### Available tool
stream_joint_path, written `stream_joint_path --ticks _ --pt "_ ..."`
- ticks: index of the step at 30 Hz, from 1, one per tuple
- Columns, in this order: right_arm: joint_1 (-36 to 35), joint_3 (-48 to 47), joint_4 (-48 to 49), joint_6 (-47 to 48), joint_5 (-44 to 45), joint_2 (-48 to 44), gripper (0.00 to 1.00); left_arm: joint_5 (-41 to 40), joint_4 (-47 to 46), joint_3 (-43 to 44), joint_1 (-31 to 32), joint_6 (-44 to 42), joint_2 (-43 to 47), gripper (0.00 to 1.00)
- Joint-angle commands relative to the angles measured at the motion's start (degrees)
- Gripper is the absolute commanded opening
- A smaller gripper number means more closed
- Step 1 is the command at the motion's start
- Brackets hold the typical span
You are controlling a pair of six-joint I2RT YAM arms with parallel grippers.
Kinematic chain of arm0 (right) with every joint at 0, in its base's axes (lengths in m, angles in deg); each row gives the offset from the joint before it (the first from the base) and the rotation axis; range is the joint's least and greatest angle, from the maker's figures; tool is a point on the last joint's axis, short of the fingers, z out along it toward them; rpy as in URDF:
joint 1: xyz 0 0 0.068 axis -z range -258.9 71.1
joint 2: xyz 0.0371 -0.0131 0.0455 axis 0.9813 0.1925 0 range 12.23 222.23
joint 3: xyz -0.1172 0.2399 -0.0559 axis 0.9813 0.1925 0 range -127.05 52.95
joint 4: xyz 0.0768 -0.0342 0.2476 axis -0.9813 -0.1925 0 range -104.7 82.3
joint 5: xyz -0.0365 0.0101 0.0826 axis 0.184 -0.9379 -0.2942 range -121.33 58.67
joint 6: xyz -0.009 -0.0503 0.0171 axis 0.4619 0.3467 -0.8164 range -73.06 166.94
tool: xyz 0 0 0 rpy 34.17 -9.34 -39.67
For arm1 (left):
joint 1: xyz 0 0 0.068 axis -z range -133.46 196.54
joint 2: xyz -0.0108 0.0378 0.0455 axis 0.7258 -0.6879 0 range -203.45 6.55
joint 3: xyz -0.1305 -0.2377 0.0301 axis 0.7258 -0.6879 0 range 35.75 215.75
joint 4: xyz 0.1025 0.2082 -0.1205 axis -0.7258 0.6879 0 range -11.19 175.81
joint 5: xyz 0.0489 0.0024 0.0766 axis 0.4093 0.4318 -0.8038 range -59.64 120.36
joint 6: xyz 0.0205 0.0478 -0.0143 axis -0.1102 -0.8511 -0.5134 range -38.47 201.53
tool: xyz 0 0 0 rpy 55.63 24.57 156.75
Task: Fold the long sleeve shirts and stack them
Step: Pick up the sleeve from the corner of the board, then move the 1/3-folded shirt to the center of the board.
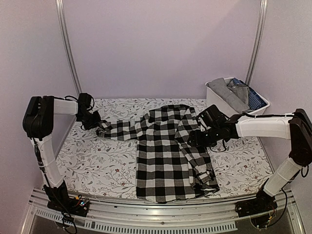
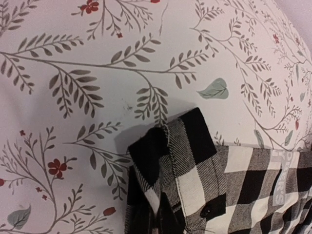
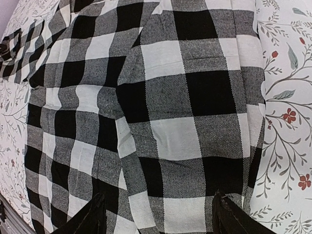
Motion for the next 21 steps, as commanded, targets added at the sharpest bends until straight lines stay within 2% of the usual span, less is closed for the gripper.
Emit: stream_joint_path --ticks 1,10,13,18,21 --pt "-0.6 -0.1 2.7 -0.7 -0.7 2.7 0.72 -0.7 2.9 5.6 -2.9 -3.0 -1.2 0.00" --pt "-0.5 -3.8 6.1 -1.5 -3.8 8.0 0.72 -2.6 6.8 13.6 -8.2 -4.5 -1.4 0.00" --pt "-0.6 -5.3 6.7 -1.7 -4.5 10.5 0.72 -0.7 7.8 16.2 -10.8 -4.4 -2.1 0.00" --pt "-0.6 -7.1 8.0 -2.0 -6.5 13.9 0.72 6.9 7.6 18.2 -11.3 -5.8 -2.4 0.00" --pt "-0.8 -7.6 8.1 -2.5 -7.0 14.4 0.72 13.5 2.5 14.1 -9.9 -6.2 0.9 0.00"
